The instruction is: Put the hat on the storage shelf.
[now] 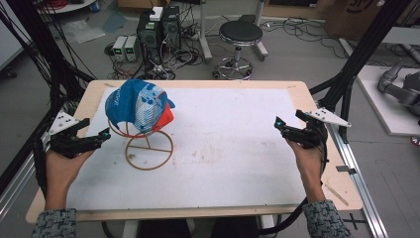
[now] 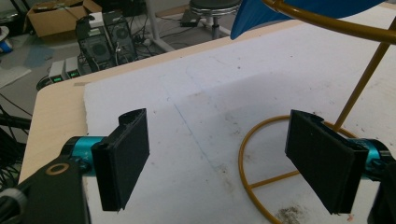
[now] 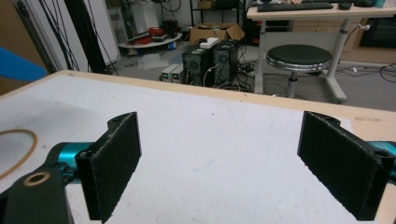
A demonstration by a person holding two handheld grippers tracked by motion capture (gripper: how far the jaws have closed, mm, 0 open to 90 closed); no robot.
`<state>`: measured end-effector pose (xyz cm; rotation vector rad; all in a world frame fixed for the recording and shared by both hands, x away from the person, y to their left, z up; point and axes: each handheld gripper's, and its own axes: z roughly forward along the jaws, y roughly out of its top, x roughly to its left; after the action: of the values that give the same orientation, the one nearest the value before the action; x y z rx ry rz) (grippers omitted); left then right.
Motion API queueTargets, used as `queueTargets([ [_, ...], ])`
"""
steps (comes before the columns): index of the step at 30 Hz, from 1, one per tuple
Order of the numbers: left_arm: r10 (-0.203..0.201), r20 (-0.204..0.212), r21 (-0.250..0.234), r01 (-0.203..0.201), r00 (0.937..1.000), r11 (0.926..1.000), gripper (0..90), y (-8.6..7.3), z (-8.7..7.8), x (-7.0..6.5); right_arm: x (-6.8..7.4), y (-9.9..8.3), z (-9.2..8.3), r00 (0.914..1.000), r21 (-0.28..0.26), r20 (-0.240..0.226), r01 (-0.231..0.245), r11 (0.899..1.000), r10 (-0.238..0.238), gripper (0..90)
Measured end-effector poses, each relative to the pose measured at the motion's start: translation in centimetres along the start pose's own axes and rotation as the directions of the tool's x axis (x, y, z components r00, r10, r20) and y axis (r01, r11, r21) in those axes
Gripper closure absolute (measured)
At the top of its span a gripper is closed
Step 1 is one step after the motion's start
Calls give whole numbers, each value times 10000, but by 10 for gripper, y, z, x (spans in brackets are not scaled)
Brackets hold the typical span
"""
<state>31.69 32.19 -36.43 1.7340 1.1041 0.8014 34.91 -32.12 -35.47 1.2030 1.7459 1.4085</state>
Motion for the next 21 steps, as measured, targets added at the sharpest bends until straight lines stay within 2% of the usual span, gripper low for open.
queueTargets([
  [4, 21, 31, 29, -21, 10000, 10000, 220, 0, 1, 0, -4, -9, -1, 10000, 159, 2, -40, 9999, 40, 125],
  [7, -47, 16, 15, 47, 10000, 10000, 219, 0, 2, 0, -7, -17, -2, 9999, 281, -162, 41, 9996, -37, 116],
  [10, -11, 7, 7, 11, 10000, 10000, 219, 1, 3, -1, -7, -19, -1, 9996, 325, -227, 191, 9993, -184, 115],
  [16, 21, 3, 65, -21, 10000, 10000, 218, 1, 4, -1, -7, -22, 1, 9995, 540, -296, 115, 9985, -99, 115],
  [21, 5, -5, 25, -5, 10000, 10000, 216, 1, 2, 0, -7, -22, 0, 9993, 432, -364, 105, 9990, -89, 115],
])
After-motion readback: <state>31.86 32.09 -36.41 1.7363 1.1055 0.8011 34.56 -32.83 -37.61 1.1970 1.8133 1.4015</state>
